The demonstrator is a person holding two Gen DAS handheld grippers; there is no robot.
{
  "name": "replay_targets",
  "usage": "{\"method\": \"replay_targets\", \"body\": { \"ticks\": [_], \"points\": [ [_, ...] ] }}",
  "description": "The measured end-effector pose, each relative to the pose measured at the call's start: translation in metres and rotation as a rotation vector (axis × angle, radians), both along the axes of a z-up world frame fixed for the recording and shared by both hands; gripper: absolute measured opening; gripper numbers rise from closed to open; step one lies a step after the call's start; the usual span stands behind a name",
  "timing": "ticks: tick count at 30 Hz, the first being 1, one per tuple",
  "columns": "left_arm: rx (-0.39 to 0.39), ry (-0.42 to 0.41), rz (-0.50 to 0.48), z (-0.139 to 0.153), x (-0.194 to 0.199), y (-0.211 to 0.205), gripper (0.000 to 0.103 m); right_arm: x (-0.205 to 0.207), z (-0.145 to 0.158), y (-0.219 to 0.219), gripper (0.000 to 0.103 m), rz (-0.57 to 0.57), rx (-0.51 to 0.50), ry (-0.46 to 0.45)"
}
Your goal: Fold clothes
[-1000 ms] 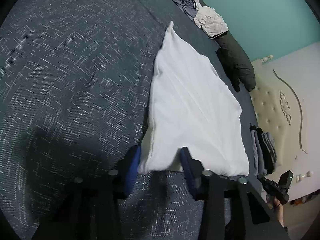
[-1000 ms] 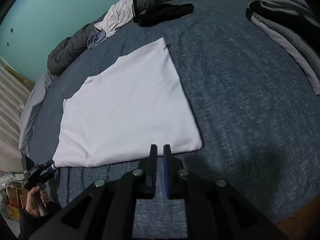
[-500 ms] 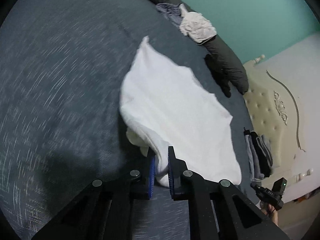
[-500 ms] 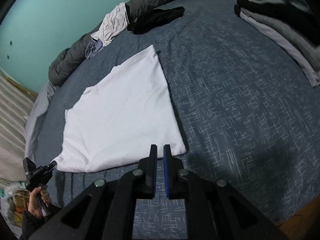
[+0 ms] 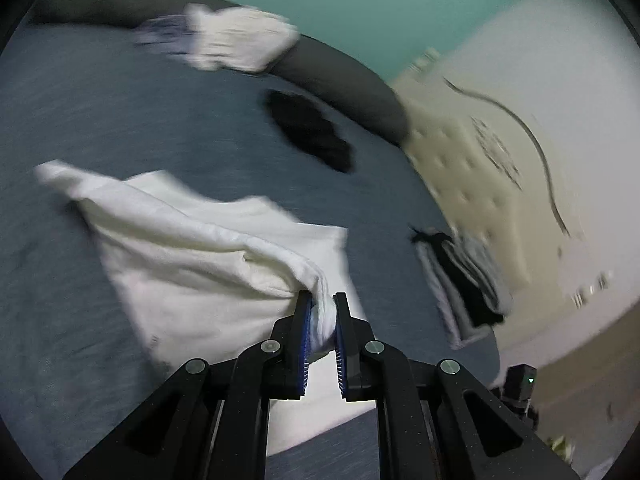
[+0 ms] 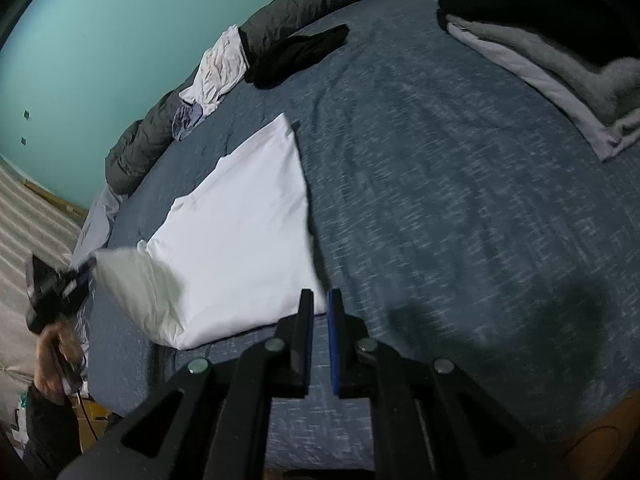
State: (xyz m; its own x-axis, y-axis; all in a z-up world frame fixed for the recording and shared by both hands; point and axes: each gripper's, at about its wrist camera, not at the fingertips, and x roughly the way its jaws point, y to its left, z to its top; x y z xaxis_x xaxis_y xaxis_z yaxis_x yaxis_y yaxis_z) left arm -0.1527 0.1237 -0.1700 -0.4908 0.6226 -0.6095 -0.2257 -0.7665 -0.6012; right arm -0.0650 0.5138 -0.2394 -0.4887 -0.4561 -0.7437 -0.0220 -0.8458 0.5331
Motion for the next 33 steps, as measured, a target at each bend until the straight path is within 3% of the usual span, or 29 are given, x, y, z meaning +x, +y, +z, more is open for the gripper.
{"method": "replay_targets", "body": {
  "ticks": [3, 6, 10, 13, 15, 17, 20, 24, 29, 33],
  "points": [
    [-0.034, 0.012, -0.140, 0.006, -0.018, 0.083, 0.011, 0.003, -0.001, 0.016, 0.014, -0.022, -0.008, -0.004],
    [-0.097, -0.072, -0.296, -0.038, -0.014, 0.162, 0.011, 0.003, -0.003, 0.029, 0.014, -0.033, -0.001, -0.016],
    [-0.167, -0.169, -0.367, -0.088, -0.001, 0.199, 0.011, 0.001, -0.004, 0.041, 0.014, -0.041, 0.006, -0.023],
    [-0.173, -0.201, -0.368, -0.103, 0.006, 0.196, 0.019, -0.003, -0.004, 0.039, 0.014, -0.027, 0.004, -0.022],
    [-0.141, -0.185, -0.347, -0.094, 0.007, 0.180, 0.041, -0.006, -0.004, 0.035, 0.014, -0.010, -0.001, -0.022],
    [-0.127, -0.151, -0.318, -0.080, 0.004, 0.160, 0.056, -0.013, -0.003, 0.026, 0.015, 0.015, -0.014, -0.017],
    [-0.145, -0.111, -0.254, -0.062, 0.002, 0.119, 0.057, -0.024, -0.002, 0.011, 0.028, 0.049, -0.038, -0.016],
    [-0.203, -0.125, -0.182, -0.069, 0.000, 0.076, 0.058, -0.046, -0.009, -0.015, 0.044, 0.105, -0.075, -0.049],
    [-0.243, -0.156, -0.126, -0.089, 0.008, 0.033, 0.058, -0.069, -0.019, -0.044, 0.044, 0.149, -0.076, -0.091],
    [-0.260, -0.160, -0.127, -0.100, 0.015, 0.030, 0.058, -0.081, -0.028, -0.066, 0.044, 0.183, -0.030, -0.120]
  ]
}}
